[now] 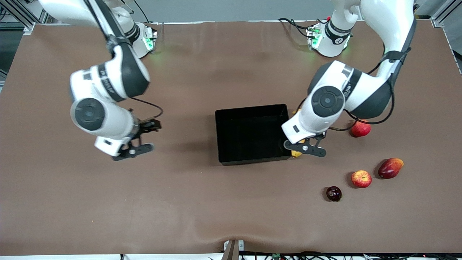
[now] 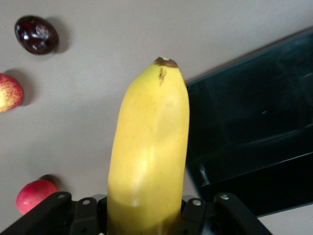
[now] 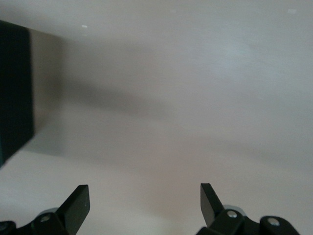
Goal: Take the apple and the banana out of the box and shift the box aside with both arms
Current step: 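Lift the banana out with the left gripper while the right gripper reaches the box, then lower the banana near the apples while the right gripper grips the box rim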
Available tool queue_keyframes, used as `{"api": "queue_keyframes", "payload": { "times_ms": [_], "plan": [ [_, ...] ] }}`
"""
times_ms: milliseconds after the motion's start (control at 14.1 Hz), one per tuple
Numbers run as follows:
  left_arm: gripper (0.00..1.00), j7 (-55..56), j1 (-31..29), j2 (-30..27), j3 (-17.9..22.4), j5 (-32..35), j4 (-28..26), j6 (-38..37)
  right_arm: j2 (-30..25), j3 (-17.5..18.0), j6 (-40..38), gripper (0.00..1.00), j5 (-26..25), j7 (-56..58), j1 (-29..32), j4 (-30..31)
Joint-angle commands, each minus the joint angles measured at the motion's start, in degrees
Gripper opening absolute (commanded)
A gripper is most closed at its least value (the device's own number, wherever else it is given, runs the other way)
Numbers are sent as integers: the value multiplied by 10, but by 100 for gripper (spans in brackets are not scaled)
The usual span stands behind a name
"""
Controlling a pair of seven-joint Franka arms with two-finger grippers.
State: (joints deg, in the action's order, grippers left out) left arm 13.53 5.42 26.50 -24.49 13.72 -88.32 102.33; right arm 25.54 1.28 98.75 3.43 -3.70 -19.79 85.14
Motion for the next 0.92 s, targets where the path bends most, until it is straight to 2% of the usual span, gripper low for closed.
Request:
{"api": "queue_keyframes", "payload": {
  "times_ms": [0,213,497,710,852],
  "plan": [
    [0,-68,-43,-30,-2,-5,-59,7,24,-4,40,100,53,-26,-18,-9],
    [0,-139,-85,-36,-2,-4,-103,42,57,-4,102,100,55,-81,-63,-9],
    [0,-227,-142,-44,-1,3,-191,154,103,-5,178,100,54,-173,-126,-9],
    [0,-297,-181,-34,-1,6,-212,206,127,-6,238,100,46,-255,-164,-9],
    [0,-309,-183,-16,-1,10,-212,229,143,-6,271,100,45,-264,-176,-9]
  ]
}}
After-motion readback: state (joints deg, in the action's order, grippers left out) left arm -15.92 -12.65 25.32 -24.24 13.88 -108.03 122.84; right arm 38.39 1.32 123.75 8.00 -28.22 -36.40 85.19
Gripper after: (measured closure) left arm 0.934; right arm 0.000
